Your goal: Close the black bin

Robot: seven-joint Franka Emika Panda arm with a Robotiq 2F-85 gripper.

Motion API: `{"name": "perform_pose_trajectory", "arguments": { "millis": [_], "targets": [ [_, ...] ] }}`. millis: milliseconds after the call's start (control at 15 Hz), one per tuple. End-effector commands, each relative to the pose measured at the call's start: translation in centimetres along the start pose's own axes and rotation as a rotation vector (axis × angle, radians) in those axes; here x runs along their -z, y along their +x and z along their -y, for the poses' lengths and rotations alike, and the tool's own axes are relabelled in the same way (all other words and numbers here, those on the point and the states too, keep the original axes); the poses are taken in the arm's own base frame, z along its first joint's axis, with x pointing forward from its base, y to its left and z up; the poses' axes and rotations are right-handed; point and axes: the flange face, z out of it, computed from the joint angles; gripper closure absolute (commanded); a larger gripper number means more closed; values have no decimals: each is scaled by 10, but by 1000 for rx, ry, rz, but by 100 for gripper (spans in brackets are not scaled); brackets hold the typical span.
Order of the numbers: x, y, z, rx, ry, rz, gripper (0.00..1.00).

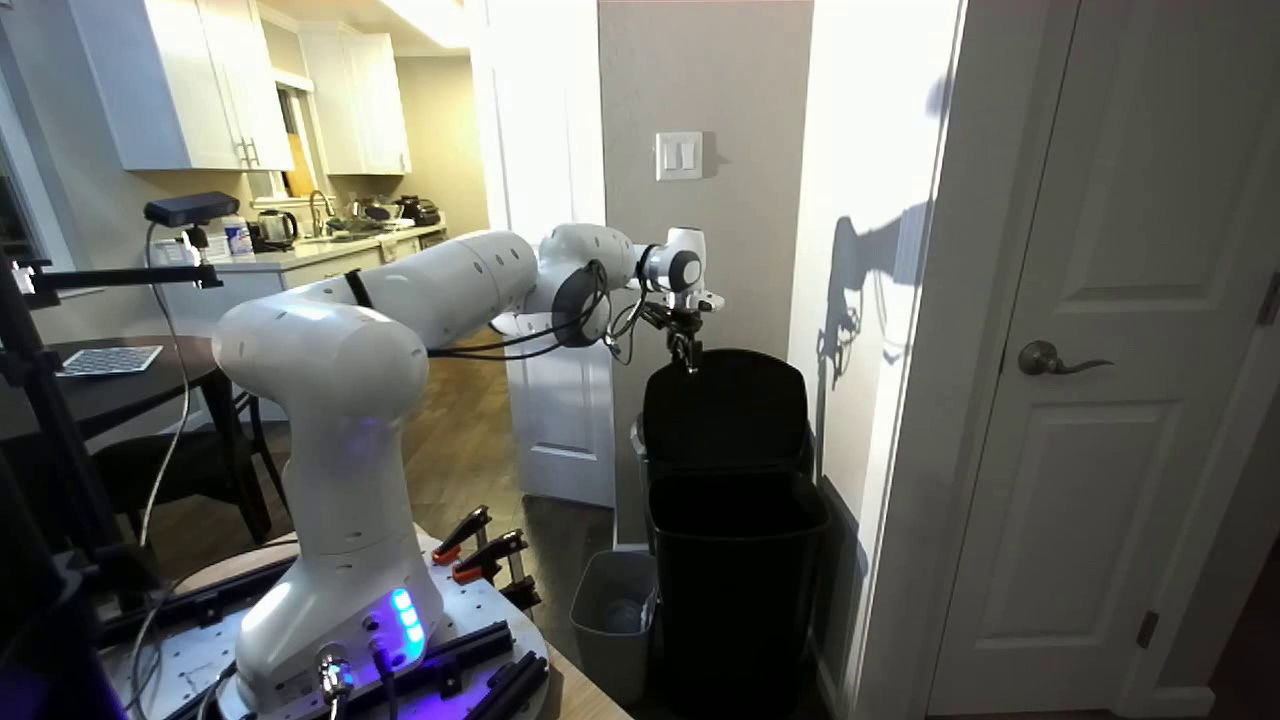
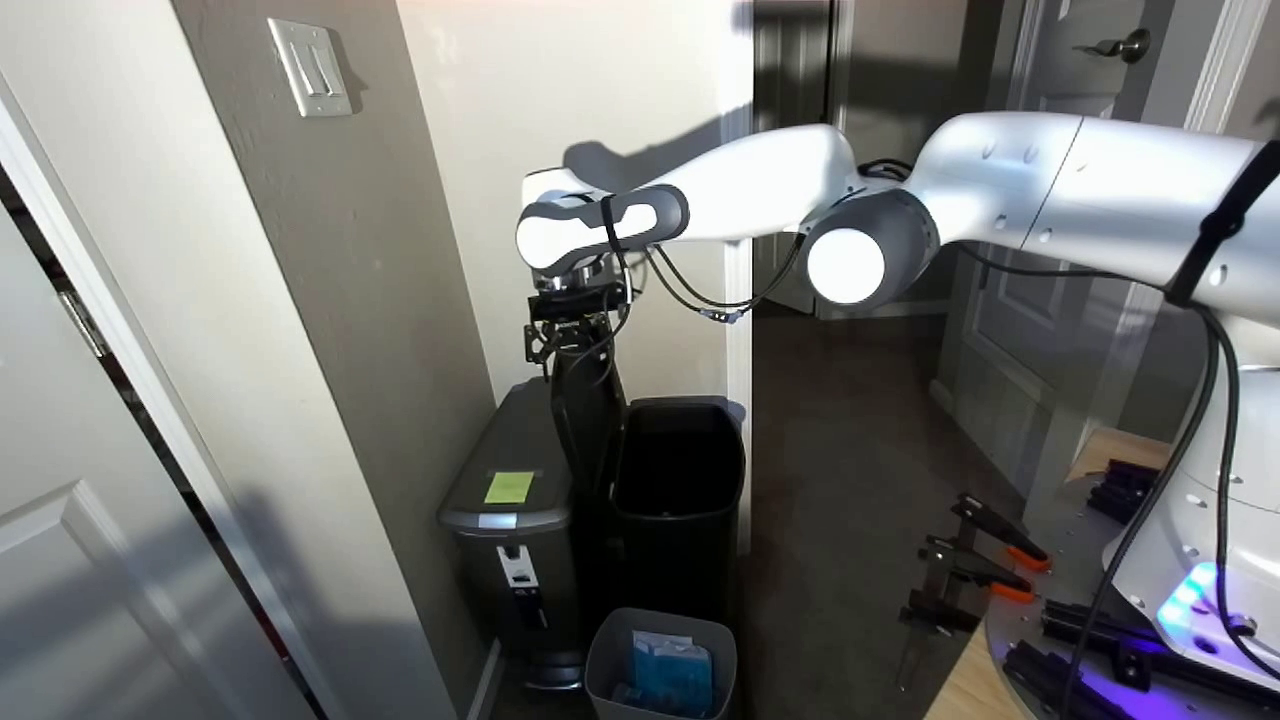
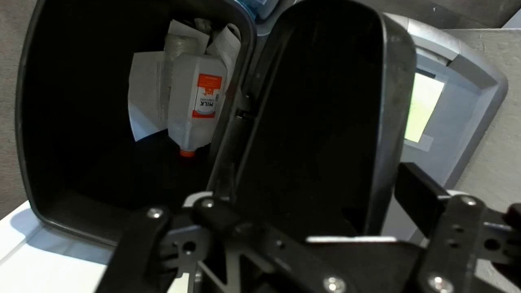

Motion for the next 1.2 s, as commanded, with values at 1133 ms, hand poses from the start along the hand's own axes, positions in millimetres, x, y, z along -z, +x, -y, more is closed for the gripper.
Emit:
{"name": "perform_pose_trajectory", "arguments": {
  "millis": [1133],
  "targets": [
    [6,26,-101,-376,-397,81,0]
  ]
}}
